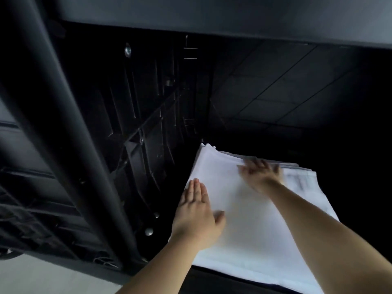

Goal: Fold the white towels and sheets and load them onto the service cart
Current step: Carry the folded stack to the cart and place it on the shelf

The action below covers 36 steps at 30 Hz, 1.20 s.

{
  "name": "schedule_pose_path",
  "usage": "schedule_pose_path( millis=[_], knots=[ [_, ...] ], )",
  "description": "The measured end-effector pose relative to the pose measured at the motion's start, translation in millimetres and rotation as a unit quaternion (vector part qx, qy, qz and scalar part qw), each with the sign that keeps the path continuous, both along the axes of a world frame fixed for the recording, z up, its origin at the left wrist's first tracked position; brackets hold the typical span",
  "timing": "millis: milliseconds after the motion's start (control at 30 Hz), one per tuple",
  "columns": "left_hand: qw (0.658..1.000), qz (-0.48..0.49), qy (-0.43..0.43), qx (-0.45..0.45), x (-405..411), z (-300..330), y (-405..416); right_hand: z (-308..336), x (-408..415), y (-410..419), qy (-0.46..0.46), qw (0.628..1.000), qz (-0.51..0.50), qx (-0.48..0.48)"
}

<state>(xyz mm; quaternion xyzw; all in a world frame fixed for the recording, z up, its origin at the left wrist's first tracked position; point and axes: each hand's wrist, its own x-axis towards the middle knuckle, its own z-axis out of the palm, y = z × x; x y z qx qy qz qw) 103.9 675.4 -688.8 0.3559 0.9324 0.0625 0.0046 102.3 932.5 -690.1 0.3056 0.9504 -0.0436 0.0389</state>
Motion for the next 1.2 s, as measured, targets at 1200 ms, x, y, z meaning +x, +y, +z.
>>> schedule_pose_path(
  millis=[1200],
  knots=[
    [0.997,-0.04,0.053,-0.037,49.3,-7.4,-23.6,0.0,204.7,-109.7,-0.007,0.996,-0.086,0.002]
  ],
)
